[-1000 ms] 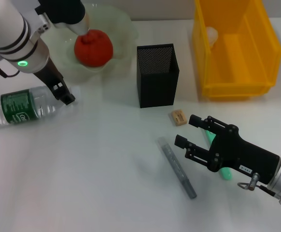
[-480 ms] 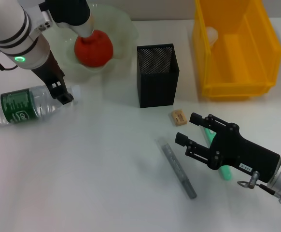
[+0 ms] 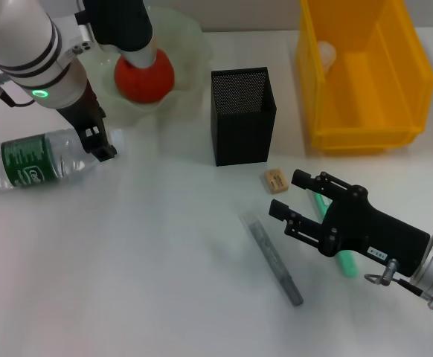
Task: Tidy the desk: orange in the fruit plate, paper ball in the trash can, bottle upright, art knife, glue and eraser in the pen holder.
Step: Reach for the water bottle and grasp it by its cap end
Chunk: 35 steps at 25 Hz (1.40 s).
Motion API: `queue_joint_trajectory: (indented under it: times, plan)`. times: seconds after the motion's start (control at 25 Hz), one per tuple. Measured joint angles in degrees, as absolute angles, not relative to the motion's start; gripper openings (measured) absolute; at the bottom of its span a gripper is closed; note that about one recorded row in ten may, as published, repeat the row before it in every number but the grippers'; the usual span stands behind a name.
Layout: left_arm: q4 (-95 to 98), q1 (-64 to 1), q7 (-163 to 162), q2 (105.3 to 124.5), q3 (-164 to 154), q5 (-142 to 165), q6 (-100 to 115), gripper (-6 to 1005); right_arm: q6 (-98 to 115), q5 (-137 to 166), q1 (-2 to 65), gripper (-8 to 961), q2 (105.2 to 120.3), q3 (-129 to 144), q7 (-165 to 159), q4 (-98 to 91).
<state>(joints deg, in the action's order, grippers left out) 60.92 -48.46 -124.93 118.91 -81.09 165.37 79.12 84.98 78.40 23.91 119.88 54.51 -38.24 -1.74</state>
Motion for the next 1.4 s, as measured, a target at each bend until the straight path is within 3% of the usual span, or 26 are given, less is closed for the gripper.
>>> queue_joint_trajectory:
  times: [1.4]
  plan:
    - [52.7, -50.3, -124.9, 119.00, -83.4, 165.6, 72.9, 648, 84.9, 78.4, 24.2, 692, 119.88, 53.6, -38.3, -0.4]
